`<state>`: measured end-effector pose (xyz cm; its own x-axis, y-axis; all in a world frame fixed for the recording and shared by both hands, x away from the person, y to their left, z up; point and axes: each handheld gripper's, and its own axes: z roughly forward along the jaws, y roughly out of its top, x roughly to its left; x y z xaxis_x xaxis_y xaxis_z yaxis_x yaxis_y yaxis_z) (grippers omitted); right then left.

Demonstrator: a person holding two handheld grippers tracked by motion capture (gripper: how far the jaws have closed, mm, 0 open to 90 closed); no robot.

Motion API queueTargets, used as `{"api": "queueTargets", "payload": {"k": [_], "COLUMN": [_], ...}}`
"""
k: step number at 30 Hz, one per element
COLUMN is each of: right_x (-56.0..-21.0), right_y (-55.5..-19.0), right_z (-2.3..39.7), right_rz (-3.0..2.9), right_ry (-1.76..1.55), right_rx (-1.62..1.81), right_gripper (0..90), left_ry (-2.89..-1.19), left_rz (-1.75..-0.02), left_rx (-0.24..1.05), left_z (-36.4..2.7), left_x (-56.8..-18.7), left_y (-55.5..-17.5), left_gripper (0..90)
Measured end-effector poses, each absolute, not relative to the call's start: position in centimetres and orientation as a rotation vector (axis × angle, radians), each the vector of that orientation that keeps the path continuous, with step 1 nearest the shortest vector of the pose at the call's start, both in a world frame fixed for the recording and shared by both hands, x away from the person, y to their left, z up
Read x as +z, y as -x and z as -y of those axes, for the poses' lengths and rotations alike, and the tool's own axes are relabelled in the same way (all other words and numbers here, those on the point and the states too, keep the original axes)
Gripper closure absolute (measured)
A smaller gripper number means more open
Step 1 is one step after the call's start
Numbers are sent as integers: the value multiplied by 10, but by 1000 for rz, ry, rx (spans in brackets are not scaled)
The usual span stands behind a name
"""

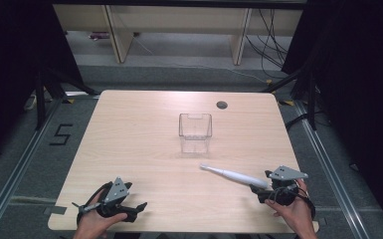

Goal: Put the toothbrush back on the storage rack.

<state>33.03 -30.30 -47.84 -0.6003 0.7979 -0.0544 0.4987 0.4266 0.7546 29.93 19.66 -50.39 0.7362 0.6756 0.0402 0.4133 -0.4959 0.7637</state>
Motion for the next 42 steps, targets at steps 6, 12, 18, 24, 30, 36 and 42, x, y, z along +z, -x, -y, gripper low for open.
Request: {"api": "queueTargets", "payload": {"k": [6,12,18,24,30,36,42], "right_x": [-469,-461,-453,-448,-443,-441,-441], "right_y": [-332,-336,-342,-351,-360,-369,-380], "right_z": [297,292,282,270,257,248,235], "right_rz": [-2311,-2360,-2433,-2486,-2540,-2582,-2684], "right_ry": [-1051,-980,-933,-870,-861,-830,-778], "right_rx": [980,930,857,794,737,684,575], "right_gripper": [257,282,344,378,397,412,454], "left_ry": [-2162,-2169,-2155,-2155,-2154,-2147,-2151], "left_rz": [-817,-809,-819,-807,-812,-810,-806], "left_rx": [431,433,438,441,439,440,442], "left_z": [-197,-198,-197,-198,-197,-197,-197], "left_x": [-504,-504,-504,-505,-504,-505,-505], "left_y": [-300,-300,-300,-300,-300,-300,-300], "left_gripper": [150,151,150,151,151,151,151]}}
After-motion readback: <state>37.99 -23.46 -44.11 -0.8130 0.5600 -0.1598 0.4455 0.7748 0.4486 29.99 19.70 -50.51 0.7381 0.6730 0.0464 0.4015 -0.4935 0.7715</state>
